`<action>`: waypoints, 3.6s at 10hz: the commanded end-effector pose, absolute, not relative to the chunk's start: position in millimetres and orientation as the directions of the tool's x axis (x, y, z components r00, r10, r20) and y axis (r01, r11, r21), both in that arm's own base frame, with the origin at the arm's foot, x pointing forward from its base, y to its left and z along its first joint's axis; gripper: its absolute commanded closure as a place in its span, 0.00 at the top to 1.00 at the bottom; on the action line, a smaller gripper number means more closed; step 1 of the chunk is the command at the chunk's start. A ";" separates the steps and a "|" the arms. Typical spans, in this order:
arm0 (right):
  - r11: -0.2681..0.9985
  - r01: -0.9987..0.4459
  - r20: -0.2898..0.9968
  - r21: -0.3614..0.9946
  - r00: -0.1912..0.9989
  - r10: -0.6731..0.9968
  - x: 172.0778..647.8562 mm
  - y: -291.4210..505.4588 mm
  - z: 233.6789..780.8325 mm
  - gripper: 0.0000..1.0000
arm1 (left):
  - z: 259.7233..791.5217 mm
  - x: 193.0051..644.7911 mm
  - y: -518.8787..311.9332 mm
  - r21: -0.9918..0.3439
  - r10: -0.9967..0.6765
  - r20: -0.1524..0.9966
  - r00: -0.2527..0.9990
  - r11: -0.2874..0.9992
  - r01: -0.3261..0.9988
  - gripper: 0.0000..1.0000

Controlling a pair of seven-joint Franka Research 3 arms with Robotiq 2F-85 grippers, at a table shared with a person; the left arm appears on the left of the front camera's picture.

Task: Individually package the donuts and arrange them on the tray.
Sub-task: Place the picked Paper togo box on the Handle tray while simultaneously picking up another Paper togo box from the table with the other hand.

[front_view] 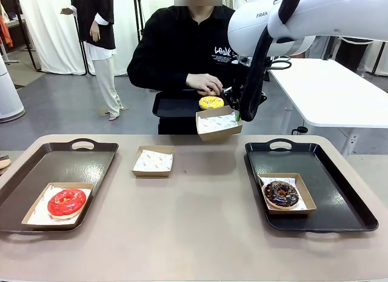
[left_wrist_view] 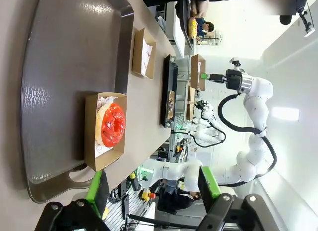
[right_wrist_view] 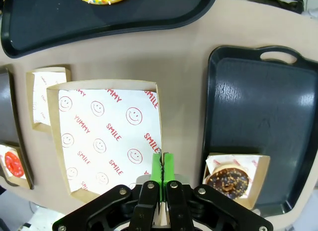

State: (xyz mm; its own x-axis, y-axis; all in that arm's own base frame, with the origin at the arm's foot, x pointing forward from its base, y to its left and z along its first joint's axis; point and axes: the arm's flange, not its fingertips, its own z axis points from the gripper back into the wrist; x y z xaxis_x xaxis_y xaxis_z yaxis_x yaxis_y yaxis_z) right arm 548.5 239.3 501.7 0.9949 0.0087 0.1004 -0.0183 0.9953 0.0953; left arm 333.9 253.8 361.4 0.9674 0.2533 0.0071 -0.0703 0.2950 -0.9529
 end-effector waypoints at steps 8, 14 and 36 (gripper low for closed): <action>0.995 -0.017 0.104 0.096 0.995 0.007 549.1 238.9 501.3 0.00 | 364.3 330.5 252.7 -0.956 0.258 0.017 0.966 0.289 -0.061 0.94; 0.995 -0.017 0.104 0.096 0.995 0.007 549.1 238.9 501.3 0.00 | 364.3 330.5 252.7 -0.956 0.258 0.017 0.966 0.289 -0.061 0.94; 0.981 0.024 0.052 0.190 0.998 -0.034 523.4 23.5 505.1 0.01 | 512.2 477.1 -12.7 -0.489 0.050 0.109 0.993 0.872 0.010 0.94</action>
